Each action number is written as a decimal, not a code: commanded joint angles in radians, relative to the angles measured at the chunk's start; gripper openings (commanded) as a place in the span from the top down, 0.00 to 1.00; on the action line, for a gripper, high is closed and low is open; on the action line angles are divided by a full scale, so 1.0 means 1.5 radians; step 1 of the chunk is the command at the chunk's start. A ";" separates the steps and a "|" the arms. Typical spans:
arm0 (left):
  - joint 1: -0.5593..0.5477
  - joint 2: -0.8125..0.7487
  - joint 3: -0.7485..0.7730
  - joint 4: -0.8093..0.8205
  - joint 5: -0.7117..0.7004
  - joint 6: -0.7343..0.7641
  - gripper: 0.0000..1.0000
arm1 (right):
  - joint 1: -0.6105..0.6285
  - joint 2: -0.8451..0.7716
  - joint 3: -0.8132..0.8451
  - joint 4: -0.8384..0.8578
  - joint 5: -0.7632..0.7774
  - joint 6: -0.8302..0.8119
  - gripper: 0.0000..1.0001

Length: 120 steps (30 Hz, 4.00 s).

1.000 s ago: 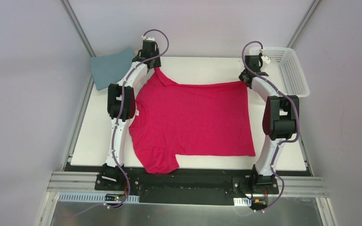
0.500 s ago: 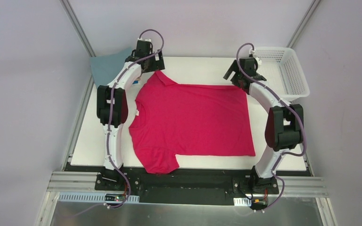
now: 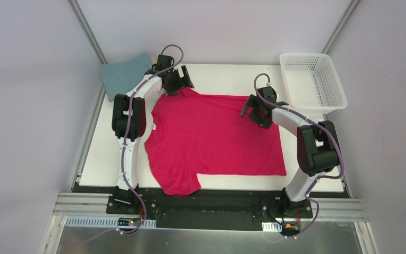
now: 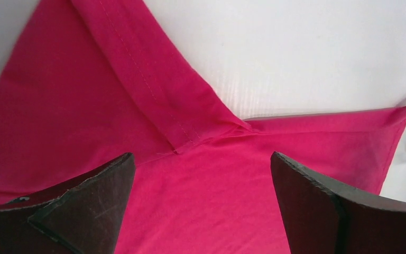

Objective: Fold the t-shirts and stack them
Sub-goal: Flatten out the tshirt

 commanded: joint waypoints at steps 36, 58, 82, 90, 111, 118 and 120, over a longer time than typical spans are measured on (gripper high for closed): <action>-0.044 0.293 0.423 0.176 -0.038 -0.174 0.01 | -0.003 0.036 0.026 -0.033 0.055 0.004 0.01; -0.130 0.247 0.404 0.085 -0.128 0.182 0.01 | -0.003 0.009 0.003 -0.036 0.061 0.007 0.01; -0.053 -0.162 -0.135 0.068 -0.193 0.077 0.01 | 0.033 -0.039 0.021 -0.038 0.037 -0.015 0.00; -0.042 -0.204 -0.335 0.080 -0.189 0.015 0.01 | 0.046 -0.024 -0.024 -0.053 0.037 0.016 0.00; -0.055 -0.556 -0.624 0.011 -0.281 -0.081 0.01 | 0.056 -0.184 -0.108 -0.112 -0.003 0.035 0.01; -0.060 -0.427 -0.453 0.050 -0.204 -0.043 0.01 | 0.087 -0.125 0.011 -0.063 -0.035 0.003 0.01; -0.060 -0.365 -0.399 0.051 -0.145 -0.041 0.01 | 0.088 -0.110 0.021 -0.050 -0.034 0.006 0.01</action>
